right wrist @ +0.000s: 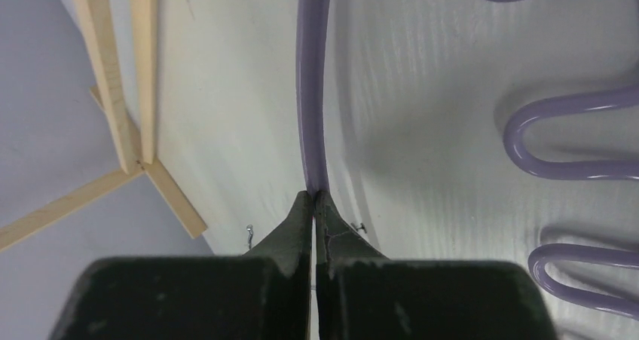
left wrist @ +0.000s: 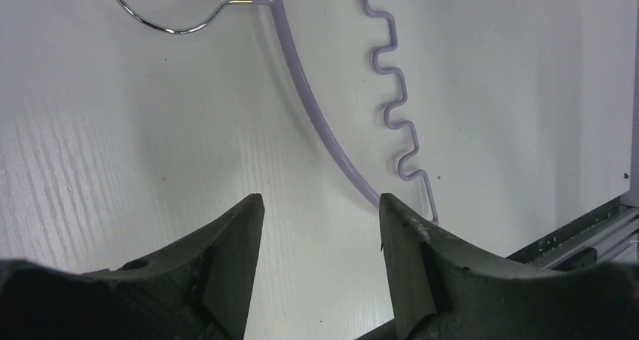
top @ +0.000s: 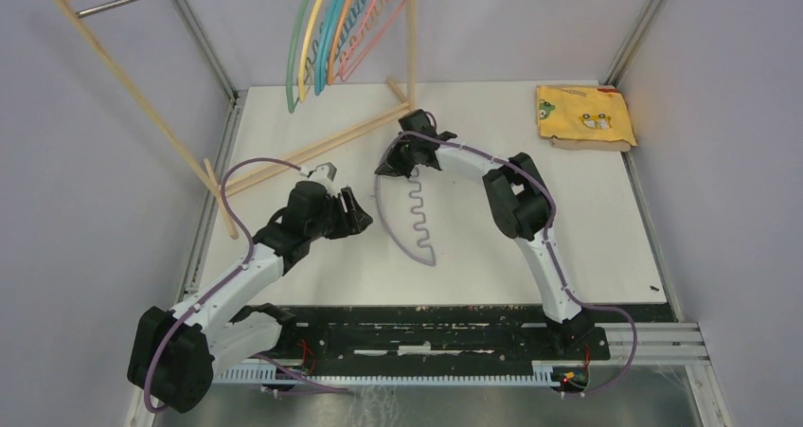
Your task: Organize the hangers
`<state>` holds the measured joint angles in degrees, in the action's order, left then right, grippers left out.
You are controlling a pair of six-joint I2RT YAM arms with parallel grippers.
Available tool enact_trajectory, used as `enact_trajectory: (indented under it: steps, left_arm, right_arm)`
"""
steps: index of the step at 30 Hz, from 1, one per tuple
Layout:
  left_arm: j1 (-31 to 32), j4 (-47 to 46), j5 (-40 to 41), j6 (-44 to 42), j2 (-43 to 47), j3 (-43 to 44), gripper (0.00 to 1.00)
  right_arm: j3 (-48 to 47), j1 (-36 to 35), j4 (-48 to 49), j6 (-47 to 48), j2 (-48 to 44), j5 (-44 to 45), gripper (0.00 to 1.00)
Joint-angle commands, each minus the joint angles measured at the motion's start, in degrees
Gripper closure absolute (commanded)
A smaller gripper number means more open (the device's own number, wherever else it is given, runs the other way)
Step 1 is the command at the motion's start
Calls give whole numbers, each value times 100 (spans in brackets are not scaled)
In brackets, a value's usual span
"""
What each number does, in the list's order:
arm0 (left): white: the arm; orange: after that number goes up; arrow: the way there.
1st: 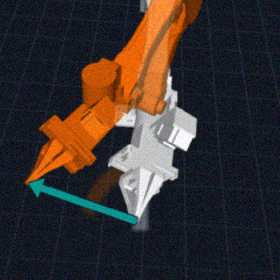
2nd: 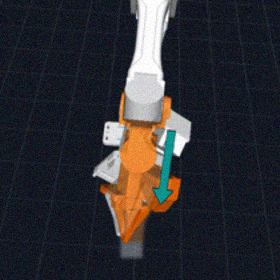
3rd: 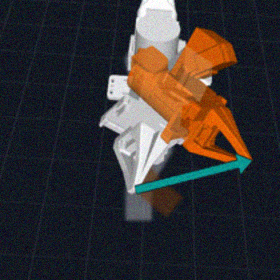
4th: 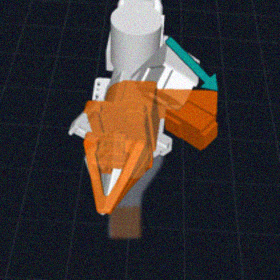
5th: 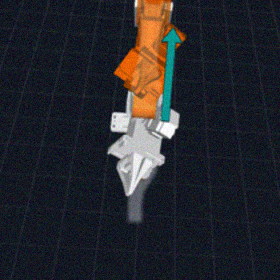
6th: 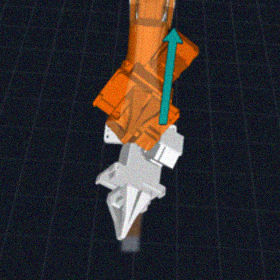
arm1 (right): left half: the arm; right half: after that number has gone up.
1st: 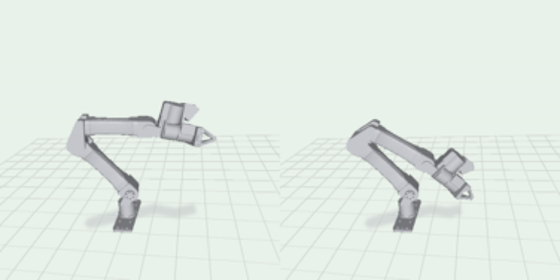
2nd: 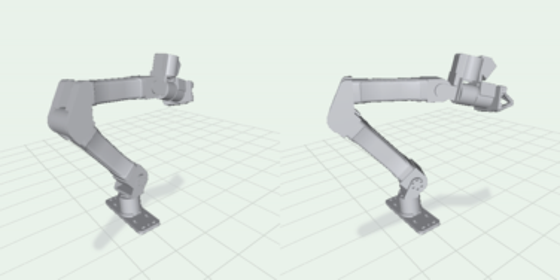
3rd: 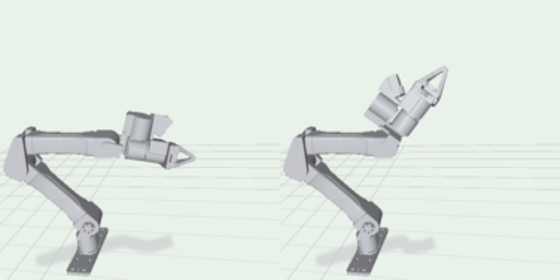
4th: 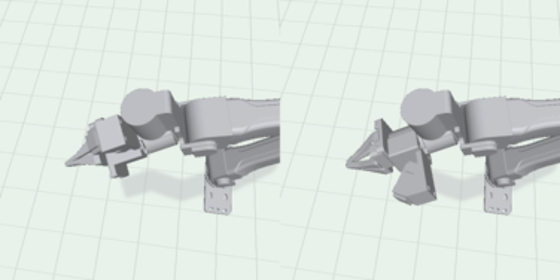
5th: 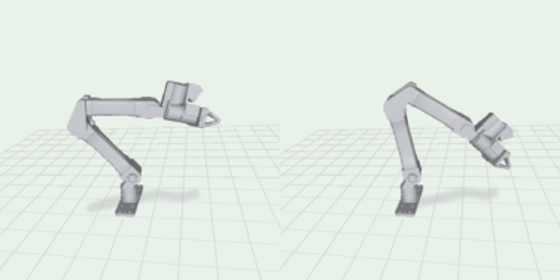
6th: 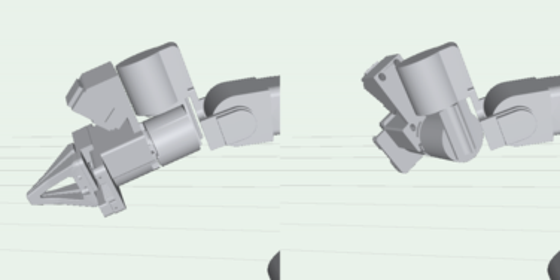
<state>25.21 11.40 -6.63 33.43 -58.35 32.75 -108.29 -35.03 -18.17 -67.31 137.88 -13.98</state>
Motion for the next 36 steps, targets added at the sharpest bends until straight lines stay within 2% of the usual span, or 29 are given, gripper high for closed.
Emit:
enact_trajectory:
  steps: [1, 19, 27, 32, 33, 36]
  left_arm:
    - [18, -576, -19, 160, 49, -163, 35]
    - [73, -1552, 633, 341, -758, -646, 29]
    - [362, -2185, 344, 594, -1083, -864, 30]
    - [675, -2235, 385, 673, -1178, -894, 37]
    - [711, -2237, 398, 695, -1177, -901, 41]
    - [792, -2282, 371, 709, -1179, -920, 64]
  right_arm:
    - [314, -22, 781, -738, -691, -405, 99]
    - [695, 146, 1674, -1694, -1032, -1059, 99]
    - [1078, 263, 2463, -2417, -1127, -1212, 99]
    - [1081, 292, 3006, -2955, -1008, -1261, 99]
    - [1075, 293, 3111, -3054, -980, -1265, 99]
    - [1069, 302, 3375, -3297, -939, -1289, 99]
